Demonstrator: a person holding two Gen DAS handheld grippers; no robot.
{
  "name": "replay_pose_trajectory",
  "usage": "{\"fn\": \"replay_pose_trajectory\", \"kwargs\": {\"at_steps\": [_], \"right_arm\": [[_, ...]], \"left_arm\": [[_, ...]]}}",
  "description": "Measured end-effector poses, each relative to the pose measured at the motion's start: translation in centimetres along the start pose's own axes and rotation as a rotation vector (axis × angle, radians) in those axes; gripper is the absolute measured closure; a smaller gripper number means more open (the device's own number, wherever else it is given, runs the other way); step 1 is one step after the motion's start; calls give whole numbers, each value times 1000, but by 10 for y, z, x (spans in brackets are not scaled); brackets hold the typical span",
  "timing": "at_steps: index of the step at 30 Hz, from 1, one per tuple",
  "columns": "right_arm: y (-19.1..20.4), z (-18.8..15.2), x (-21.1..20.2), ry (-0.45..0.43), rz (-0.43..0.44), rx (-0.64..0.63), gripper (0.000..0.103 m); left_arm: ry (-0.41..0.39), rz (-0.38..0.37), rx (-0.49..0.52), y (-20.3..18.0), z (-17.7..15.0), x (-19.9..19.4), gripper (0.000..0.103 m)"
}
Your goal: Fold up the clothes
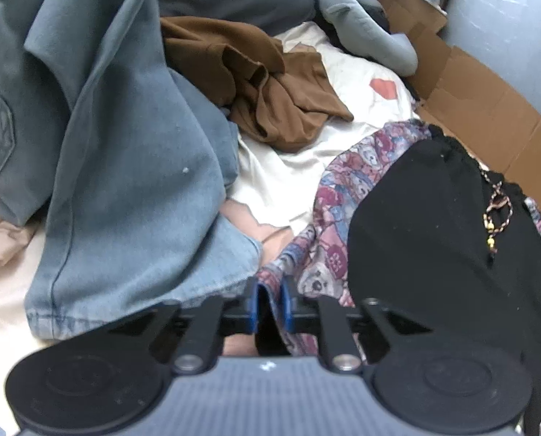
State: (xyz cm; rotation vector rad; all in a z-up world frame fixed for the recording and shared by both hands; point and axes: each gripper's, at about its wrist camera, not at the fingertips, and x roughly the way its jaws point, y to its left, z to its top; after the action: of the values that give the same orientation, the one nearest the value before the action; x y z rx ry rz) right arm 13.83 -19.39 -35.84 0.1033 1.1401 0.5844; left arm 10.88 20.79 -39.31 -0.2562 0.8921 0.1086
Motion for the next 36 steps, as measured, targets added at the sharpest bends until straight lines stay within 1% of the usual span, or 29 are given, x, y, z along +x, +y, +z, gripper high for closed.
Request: {"fn": "replay_pose_trajectory", "kwargs": {"at_steps": [6, 12, 16, 19, 20, 22, 24, 27, 29, 32, 36], "right_arm": [[23, 1, 17, 22, 0, 66, 62], [38, -28, 36, 73, -5, 172, 62], [36, -40, 49, 73, -26, 258, 62], [36, -45, 58, 60, -30, 319, 62], [36, -46, 61, 62, -24, 339, 62], [38, -49, 68, 72, -18, 356, 62], [41, -51, 75, 85, -15, 363, 62], [42, -53, 83, 102, -9, 394, 62], [42, -55, 87, 112, -2, 409, 62], [43, -57, 95, 121, 2, 426, 62], [44, -56, 99, 120, 12, 450, 61]], "left_arm": [[-88, -18, 52, -11, 3, -25, 95], [-170, -38, 137, -36, 1, -47, 95], [-163, -45, 209, -49, -6, -42, 95], [-133, -42, 218, -48, -10, -35, 93], [-123, -41, 221, -48, -11, -32, 91], [-115, -15, 241, -47, -13, -30, 90], [-118, 16, 259, -44, -14, -31, 78], [-144, 22, 246, -33, -14, -41, 70], [-165, 50, 238, -25, -12, -46, 69], [-164, 95, 198, -11, -5, -42, 68], [-143, 105, 160, 5, 0, -29, 69]]}}
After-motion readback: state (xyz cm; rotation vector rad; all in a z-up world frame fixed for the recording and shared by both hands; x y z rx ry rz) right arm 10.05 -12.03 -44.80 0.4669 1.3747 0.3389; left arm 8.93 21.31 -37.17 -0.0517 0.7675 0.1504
